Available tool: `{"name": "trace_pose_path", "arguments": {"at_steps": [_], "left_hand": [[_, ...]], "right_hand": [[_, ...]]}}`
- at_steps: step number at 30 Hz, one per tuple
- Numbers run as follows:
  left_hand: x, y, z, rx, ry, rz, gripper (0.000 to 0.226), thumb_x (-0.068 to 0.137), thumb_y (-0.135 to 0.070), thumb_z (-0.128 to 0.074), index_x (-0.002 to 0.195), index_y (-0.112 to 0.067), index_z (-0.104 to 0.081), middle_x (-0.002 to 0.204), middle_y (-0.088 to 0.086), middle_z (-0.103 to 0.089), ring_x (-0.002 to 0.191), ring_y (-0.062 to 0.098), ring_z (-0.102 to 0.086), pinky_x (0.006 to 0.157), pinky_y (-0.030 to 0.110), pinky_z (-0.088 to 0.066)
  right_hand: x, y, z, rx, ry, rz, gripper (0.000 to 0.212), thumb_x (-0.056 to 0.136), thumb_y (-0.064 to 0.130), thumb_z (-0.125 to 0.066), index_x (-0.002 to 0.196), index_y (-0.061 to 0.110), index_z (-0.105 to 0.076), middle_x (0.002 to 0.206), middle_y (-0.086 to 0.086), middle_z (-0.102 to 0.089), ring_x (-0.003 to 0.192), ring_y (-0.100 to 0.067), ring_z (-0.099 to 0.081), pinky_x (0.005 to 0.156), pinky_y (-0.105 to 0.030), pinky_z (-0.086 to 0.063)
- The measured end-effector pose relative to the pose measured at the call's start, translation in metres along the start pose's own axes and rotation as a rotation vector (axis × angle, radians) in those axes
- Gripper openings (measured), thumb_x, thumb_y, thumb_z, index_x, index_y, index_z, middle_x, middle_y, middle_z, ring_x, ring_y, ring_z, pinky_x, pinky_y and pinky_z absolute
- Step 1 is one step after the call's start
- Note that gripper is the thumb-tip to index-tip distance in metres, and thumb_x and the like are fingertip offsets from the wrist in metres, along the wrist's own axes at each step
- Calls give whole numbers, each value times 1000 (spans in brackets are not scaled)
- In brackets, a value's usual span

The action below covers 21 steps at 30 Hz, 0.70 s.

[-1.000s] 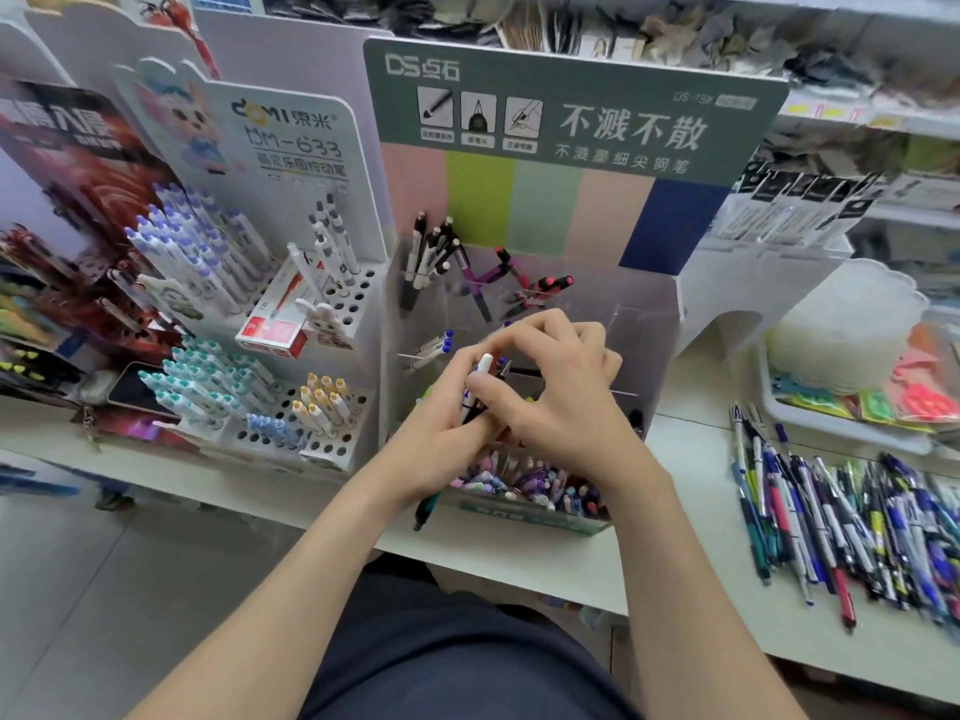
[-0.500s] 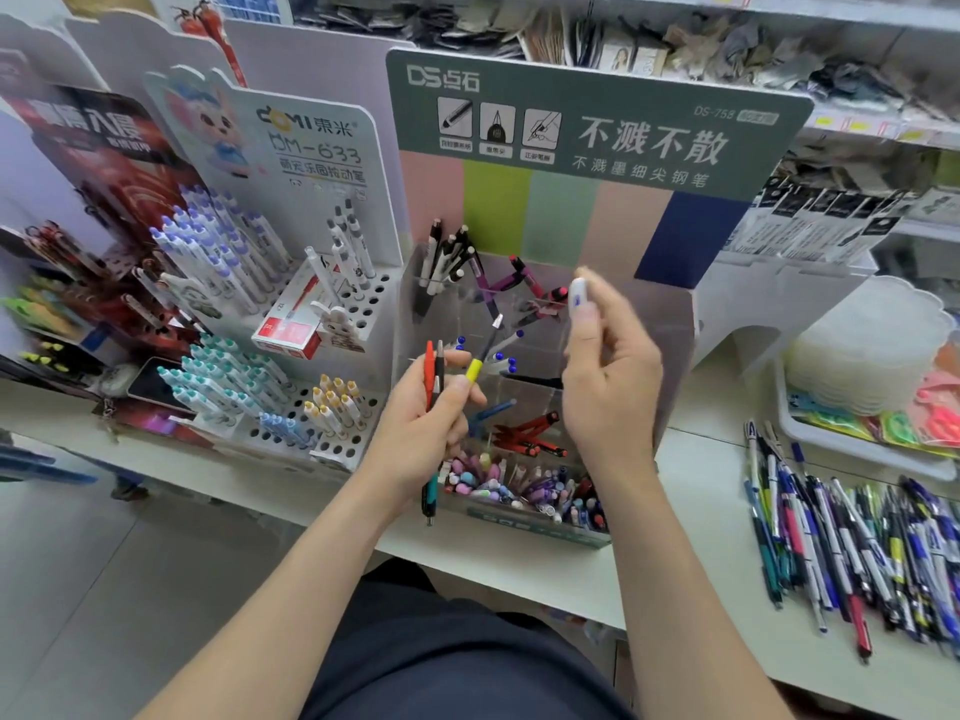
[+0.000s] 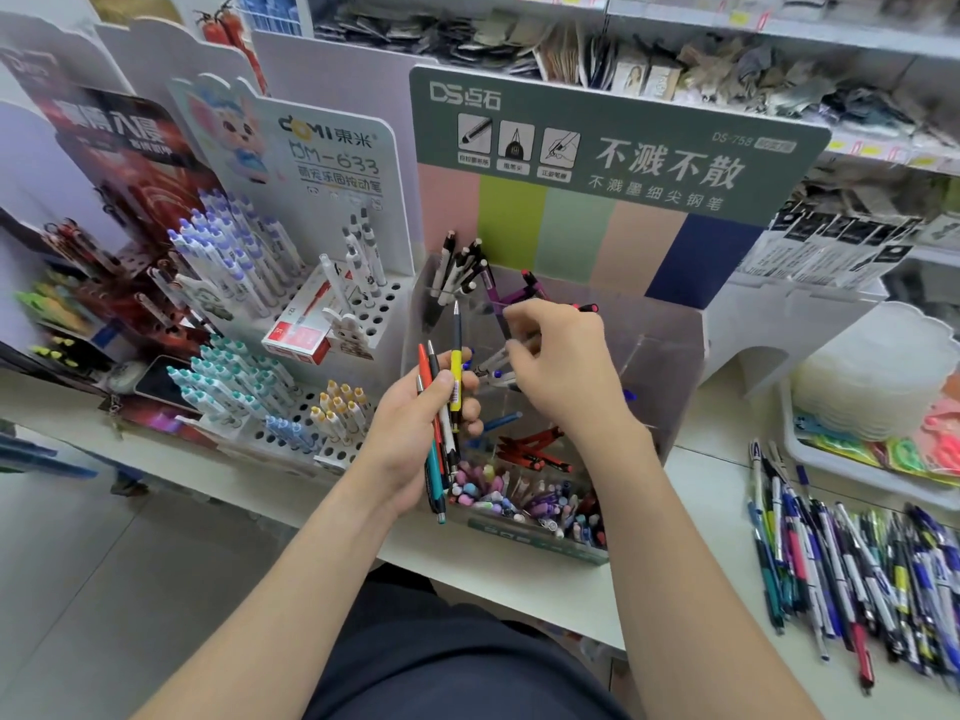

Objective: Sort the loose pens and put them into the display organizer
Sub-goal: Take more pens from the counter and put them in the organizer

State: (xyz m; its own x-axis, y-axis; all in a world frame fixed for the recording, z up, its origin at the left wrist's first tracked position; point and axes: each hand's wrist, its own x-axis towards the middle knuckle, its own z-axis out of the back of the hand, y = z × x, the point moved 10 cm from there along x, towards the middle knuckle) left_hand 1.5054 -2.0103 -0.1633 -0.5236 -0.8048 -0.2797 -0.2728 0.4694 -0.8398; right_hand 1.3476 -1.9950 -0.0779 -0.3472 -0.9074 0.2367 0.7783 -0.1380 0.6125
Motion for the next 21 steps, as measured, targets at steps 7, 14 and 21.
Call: {"name": "trace_pose_path", "arguments": {"at_steps": [7, 14, 21], "left_hand": [[-1, 3, -12, 127, 76, 22, 31, 113, -16, -47, 137, -6, -64, 107, 14, -72, 94, 26, -69, 88, 42, -59], [-7, 9, -46, 149, 217, 48, 34, 114, -15, -41, 138, -2, -62, 123, 26, -73, 103, 35, -73, 87, 40, -65], [3, 11, -20, 166, -8, 4, 29, 116, -23, -39, 136, -16, -59, 77, 2, -54, 54, 14, -39, 46, 25, -39]], "right_hand": [[-39, -2, 16, 305, -194, -102, 19, 105, 33, -64, 106, 21, -80, 81, 14, -75, 70, -2, -70, 69, -16, -53], [-60, -15, 15, 581, -215, -217, 20, 110, 29, -54, 113, 21, -72, 87, 7, -77, 78, -15, -76, 70, -41, -63], [-75, -54, 41, 424, -350, -308, 27, 111, 26, -50, 112, 28, -76, 71, 7, -65, 63, -8, -58, 63, -32, -49]]}}
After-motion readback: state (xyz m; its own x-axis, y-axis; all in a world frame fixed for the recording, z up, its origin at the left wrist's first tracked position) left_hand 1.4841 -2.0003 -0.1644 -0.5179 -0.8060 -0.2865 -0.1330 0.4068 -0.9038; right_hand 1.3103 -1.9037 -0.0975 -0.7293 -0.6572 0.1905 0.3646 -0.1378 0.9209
